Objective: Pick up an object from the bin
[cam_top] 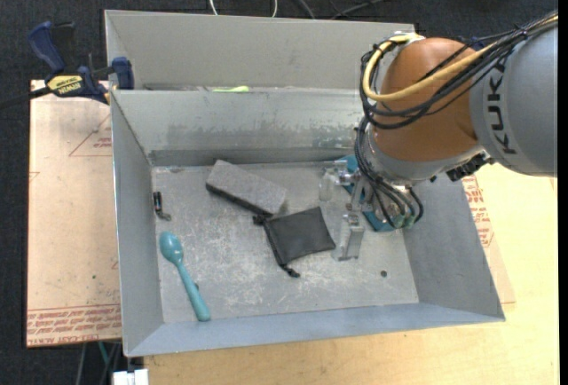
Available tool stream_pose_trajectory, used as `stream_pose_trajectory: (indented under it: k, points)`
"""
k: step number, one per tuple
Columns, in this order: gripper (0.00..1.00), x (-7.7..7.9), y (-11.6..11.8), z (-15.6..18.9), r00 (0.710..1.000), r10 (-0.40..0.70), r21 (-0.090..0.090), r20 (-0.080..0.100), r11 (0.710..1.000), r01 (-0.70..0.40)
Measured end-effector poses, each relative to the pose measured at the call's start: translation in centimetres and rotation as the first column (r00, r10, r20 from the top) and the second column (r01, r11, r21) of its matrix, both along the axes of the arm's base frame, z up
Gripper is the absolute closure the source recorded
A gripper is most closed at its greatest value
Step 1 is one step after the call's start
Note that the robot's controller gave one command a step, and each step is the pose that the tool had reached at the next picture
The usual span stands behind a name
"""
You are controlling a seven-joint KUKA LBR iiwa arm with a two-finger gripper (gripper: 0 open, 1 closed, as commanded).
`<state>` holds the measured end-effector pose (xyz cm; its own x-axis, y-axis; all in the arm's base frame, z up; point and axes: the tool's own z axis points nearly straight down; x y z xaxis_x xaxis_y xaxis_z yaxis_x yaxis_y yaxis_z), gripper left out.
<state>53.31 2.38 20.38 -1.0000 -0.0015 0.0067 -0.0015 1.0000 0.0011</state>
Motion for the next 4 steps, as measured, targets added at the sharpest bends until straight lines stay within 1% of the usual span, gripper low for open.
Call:
stream_pose_trajectory:
  k: [1,2,3,4]
  points:
    - [0.00,0.2,0.0,0.4,1.000,-0.001,0.000,0.008,1.000,0.001]
    - [0.00,-1.7,5.6,-5.8,1.000,-0.002,0.001,0.012,1.000,0.001]
    - [0.00,-0.7,4.4,-10.6,1.000,-0.016,0.003,0.017,1.000,0.016]
    - [0.00,4.6,0.9,-12.8,0.998,0.066,0.002,0.011,0.998,-0.066]
